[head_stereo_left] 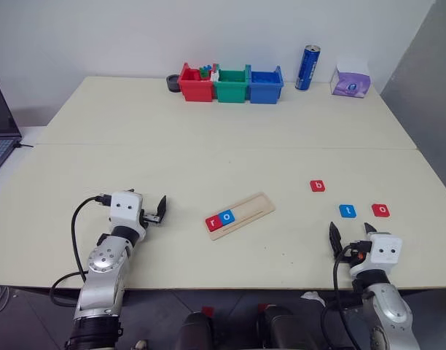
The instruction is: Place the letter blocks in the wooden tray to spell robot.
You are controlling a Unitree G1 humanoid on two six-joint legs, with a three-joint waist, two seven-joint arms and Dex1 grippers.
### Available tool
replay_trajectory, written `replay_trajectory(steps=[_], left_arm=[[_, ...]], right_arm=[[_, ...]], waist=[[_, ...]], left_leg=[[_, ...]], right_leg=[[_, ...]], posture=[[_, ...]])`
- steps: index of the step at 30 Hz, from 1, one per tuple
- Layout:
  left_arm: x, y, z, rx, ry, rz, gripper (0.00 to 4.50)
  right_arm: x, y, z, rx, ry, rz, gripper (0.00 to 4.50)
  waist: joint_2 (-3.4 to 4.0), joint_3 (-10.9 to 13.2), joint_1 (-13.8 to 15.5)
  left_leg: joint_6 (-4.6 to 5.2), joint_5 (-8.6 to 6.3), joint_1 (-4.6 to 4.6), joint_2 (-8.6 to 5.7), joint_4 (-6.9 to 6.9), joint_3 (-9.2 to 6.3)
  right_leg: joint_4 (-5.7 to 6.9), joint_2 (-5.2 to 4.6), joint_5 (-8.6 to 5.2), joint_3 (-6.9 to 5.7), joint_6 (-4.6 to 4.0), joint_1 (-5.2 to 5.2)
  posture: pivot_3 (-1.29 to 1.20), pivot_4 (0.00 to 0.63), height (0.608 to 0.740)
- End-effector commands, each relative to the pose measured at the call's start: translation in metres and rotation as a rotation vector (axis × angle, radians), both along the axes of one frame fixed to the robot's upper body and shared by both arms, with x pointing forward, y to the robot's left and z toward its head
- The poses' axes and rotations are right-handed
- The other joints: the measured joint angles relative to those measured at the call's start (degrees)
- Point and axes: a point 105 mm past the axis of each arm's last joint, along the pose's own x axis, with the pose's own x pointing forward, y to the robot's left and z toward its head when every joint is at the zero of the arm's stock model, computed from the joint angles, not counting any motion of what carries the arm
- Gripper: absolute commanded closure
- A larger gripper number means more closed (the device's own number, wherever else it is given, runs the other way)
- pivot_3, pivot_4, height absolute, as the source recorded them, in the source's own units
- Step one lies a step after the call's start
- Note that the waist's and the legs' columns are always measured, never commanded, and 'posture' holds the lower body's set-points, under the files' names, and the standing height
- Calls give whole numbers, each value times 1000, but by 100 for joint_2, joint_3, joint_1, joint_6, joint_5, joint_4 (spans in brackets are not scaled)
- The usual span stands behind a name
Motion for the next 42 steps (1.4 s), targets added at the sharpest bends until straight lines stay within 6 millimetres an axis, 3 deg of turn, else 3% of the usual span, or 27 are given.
replay_trajectory(steps=[1,24,32,38,42], left_arm=[[-1,-4,16,-12,-66,-18,0],[5,5,11,45,-20,58,0],[3,0,17,-21,-40,-51,0],[-1,-37,28,-66,-15,-375,0],[-12,-69,31,-112,72,-622,0]], right_arm=[[-3,-12,-1,-3,7,-37,17],[-2,-12,0,-6,-1,-32,17],[0,-5,6,-49,-16,36,17],[-3,31,32,-74,-32,361,17],[-16,64,53,-22,24,650,17]], waist=[[-1,-1,0],[-7,-7,0],[-7,-8,0],[1,-3,-7],[2,-3,-8]], left_leg=[[0,0,0,0,0,0],[0,0,0,0,0,0],[0,0,0,-1,0,0],[0,0,0,0,0,0],[0,0,0,0,0,-2]], right_leg=[[0,0,0,0,0,0],[0,0,0,1,0,0],[0,0,0,0,0,0],[0,3,-1,-1,0,0],[0,5,-3,-2,3,1]], posture=[[0,150,740],[0,150,740],[0,150,740],[0,150,740],[0,150,740]])
